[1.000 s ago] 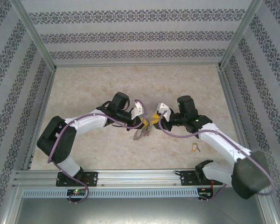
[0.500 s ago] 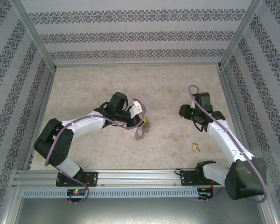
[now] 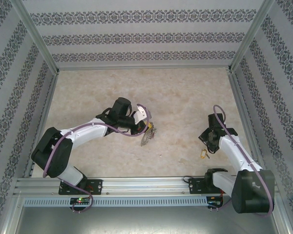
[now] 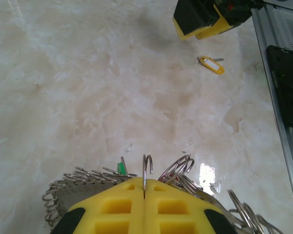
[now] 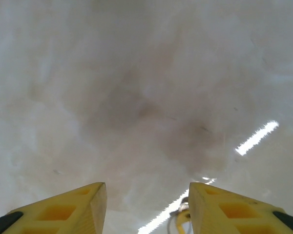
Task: Put the keys on the keyring
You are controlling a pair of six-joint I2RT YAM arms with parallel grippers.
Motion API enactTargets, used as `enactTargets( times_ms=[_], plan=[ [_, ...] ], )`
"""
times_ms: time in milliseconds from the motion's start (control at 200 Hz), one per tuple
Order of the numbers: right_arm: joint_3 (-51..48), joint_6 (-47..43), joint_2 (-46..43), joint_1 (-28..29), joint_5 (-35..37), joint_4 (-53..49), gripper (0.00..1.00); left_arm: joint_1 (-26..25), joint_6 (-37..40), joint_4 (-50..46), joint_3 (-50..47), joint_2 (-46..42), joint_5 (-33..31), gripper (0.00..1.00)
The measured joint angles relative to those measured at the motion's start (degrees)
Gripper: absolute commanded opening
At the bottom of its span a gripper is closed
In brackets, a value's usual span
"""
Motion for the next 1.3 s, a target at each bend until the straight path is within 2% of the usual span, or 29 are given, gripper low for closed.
enactTargets(
  times_ms=[290, 560, 804, 964, 1119, 1299],
  plan=[
    [-1.2, 6.0, 1.3, 6.2, 1.2, -1.7, 0.48, 0.0, 0.0, 0.0, -0.8, -1.7, -0.2, 0.00],
    [-3.3, 12.2, 1.8, 9.6, 0.8, -0.4, 0.49, 0.4, 0.2, 0.0, -0.8, -2.7, -0.2, 0.00],
    [-4.8, 18.2, 1.1, 10.0, -2.4, 7.5, 0.47, 0.4, 0.2, -0.1, -0.8, -3.0, -0.2, 0.00],
    [-4.6, 19.2, 3.7, 10.3, -6.6, 13.7, 0.48, 0.4, 0.2, -0.1, -0.8, -3.0, -0.4, 0.00],
    [1.0, 12.3, 9.9, 10.7, -10.3, 13.7, 0.49, 0.4, 0.2, -0.2, -0.8, -3.0, -0.6, 0.00],
    [13.5, -2.0, 15.5, 11.0, -6.4, 6.1, 0.46, 0.4, 0.2, -1.0, -0.8, -3.4, -0.9, 0.00]
  ],
)
